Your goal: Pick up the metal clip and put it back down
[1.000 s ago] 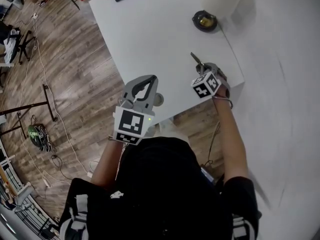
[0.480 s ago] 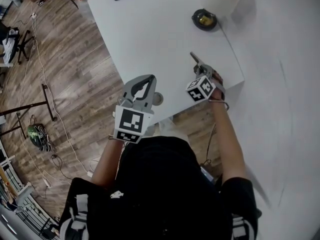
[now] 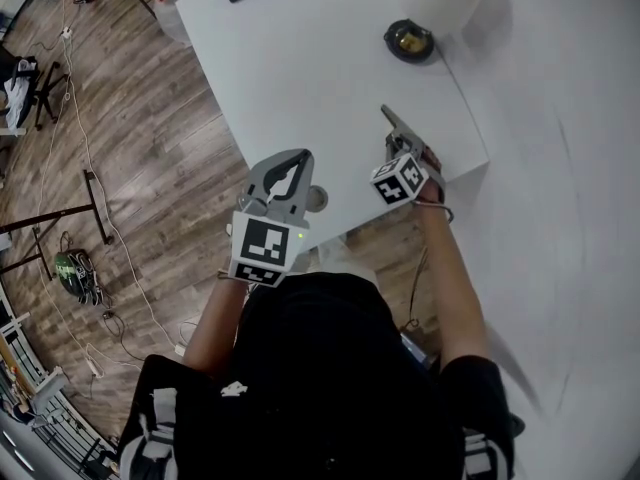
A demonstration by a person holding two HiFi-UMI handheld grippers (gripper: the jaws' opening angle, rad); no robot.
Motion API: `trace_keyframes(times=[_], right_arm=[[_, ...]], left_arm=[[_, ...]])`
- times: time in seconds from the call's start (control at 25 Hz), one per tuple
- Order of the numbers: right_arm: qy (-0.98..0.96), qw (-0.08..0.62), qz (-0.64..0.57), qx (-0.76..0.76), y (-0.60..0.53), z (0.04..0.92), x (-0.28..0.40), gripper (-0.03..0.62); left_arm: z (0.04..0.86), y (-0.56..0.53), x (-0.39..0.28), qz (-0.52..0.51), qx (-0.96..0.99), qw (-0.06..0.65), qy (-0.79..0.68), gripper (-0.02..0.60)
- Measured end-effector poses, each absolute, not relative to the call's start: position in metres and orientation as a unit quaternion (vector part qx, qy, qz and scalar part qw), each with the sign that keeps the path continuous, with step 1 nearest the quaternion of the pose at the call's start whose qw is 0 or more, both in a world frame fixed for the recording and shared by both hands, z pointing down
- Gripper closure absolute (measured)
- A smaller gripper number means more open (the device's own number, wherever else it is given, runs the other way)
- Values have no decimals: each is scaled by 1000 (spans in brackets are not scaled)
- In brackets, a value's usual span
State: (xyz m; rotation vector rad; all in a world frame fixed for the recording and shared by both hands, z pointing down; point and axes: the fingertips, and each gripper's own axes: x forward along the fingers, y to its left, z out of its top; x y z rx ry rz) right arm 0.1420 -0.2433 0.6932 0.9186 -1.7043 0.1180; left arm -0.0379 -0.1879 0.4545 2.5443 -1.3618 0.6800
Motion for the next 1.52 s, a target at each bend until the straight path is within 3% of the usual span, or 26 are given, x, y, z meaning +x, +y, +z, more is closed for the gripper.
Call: trace_keyframes(times=[0.6,0.88,1.52], right_arm=[[-745,484,124,442,-215,626,126,453],[-757,400,140,498,-202,567,120,539],[-772,231,65,589,-174,403,120,559]], left_arm=[[435,-183,-40,213,870,62,-441,557],[414,-181,-40,199,879,39,-432,557],[354,-169,-28,152,902,-17,-404,557]])
